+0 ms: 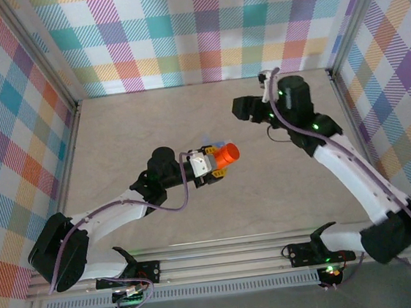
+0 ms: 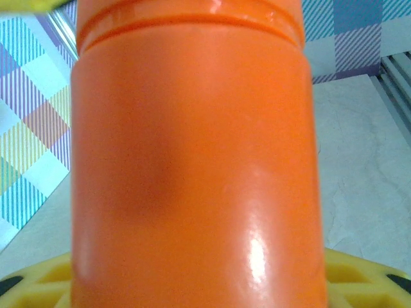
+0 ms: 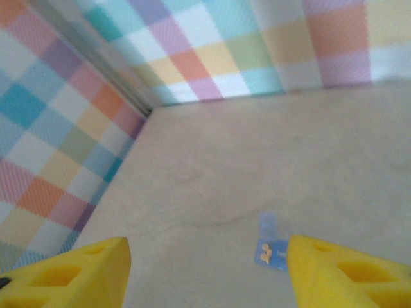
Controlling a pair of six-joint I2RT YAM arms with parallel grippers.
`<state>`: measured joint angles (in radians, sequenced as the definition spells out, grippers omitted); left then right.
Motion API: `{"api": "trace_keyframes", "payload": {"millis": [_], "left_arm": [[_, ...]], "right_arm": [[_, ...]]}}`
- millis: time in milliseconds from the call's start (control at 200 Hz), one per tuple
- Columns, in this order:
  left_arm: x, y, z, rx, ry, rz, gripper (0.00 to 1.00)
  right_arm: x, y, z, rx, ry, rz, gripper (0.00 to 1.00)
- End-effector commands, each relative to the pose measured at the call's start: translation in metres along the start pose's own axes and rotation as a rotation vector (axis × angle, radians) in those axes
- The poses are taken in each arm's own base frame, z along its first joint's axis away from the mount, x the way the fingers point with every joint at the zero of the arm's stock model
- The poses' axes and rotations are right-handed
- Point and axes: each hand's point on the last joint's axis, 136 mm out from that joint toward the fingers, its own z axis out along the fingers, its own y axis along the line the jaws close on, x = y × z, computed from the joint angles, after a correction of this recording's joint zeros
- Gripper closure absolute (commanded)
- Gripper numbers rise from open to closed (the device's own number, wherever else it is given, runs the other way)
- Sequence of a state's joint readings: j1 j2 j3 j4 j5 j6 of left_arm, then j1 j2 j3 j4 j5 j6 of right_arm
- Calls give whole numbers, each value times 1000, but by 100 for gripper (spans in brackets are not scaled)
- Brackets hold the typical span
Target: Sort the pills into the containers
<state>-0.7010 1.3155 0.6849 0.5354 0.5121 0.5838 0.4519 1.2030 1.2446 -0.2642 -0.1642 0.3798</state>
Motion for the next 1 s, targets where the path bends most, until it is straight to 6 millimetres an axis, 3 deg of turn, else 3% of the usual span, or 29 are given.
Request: {"api": "trace_keyframes", "payload": {"millis": [0,145,285,480,755,995], "left_arm": [[-16,20,-5,-49,-63,-5,100],[-24,22,-13,-14,-103,-53,100],[-29,18,-17,11,-122,-58,100],[-34,17,-20,22,-135,-66,100],[-43,12,-24,48,-160,-60,100],[-44,10,-21,71,-165,-65,100]], "right_arm": [[12,43,-14,-253,-52,-259,34],[53,81,-41,-567,-61,-486,33],[74,91,-49,-691,-44,-556,33],[81,97,-45,-783,-1,-540,30],[78,75,-18,-636,24,-485,31],[77,70,-8,-611,48,-438,31]]}}
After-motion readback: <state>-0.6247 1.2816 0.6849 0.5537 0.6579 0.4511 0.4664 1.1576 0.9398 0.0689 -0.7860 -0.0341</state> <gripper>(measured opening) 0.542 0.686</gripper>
